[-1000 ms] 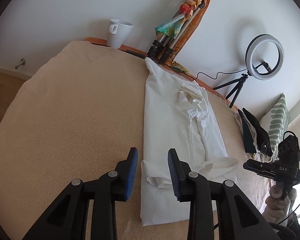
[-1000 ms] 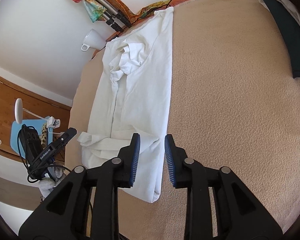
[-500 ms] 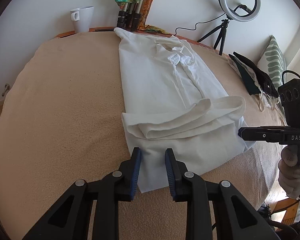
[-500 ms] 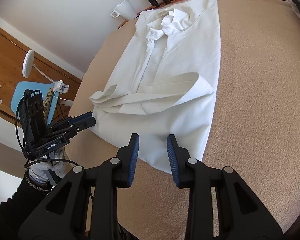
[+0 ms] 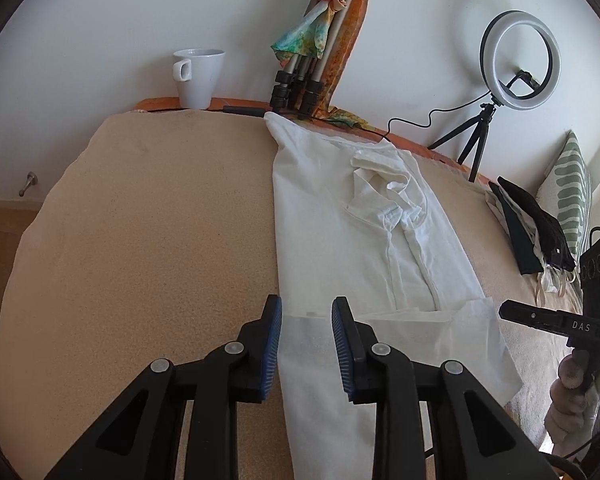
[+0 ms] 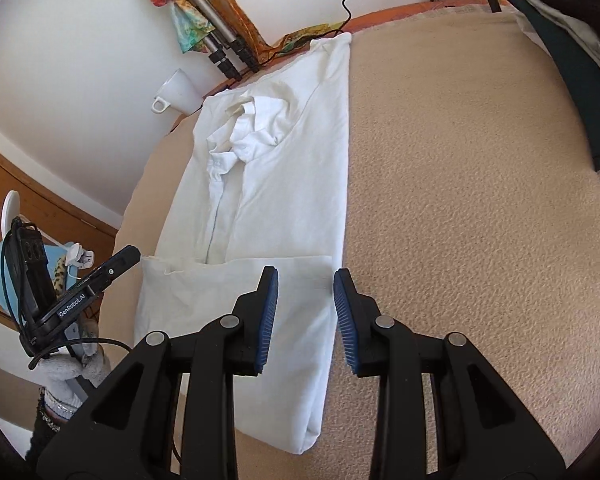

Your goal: Fold small clothes

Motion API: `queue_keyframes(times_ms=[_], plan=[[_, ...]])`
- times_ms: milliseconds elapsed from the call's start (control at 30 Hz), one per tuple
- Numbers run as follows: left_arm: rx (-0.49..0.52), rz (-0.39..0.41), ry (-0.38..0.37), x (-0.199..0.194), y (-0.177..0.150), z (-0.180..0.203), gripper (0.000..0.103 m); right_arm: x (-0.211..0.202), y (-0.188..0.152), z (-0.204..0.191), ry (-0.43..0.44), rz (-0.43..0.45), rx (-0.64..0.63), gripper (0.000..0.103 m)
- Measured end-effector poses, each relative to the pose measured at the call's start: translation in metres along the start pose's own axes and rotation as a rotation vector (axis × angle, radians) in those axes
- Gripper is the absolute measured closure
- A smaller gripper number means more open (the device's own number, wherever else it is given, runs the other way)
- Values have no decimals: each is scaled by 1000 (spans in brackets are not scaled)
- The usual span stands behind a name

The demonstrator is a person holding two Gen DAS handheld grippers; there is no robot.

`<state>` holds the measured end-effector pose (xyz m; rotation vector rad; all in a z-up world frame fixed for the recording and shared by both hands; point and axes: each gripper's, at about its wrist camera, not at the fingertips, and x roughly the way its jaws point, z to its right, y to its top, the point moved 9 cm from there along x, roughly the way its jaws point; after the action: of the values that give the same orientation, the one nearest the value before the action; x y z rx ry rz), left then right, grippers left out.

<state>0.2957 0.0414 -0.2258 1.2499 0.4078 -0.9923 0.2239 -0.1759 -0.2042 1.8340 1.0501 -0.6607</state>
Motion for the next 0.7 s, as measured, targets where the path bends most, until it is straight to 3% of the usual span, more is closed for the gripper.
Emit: queue_keyframes(times_ms=[200,267,433,533,567,600,633,700], plan=[[-68,-58,-34,-24,-41,-15,68,-22,-21,13,-5,-42,-18,68],[-97,-89,-59,-26,-57,-15,68,-27,-35,14,34,-76,-3,57],[-130,-135,-88,-24,-83,-7,69,-29,-65,9,88,-122,23,55],[-134,-130,-96,-22,-85,-2,77,-25,-75,3,86,-136,-1,55],[-127,-140,-111,-22,-84,3,91,-22,-77,1,75,-142,-15,61],[-120,-139,-116,-22,-83,6,98,-21,-78,-2,66,-143,-29,68],[-110,-130,-107,-23,-80,8,99,-19,-79,-5,74,-153,-41,90],[-86,-113,-84,-30,-75,11,102,-20,-80,-10,73,-163,-52,96]])
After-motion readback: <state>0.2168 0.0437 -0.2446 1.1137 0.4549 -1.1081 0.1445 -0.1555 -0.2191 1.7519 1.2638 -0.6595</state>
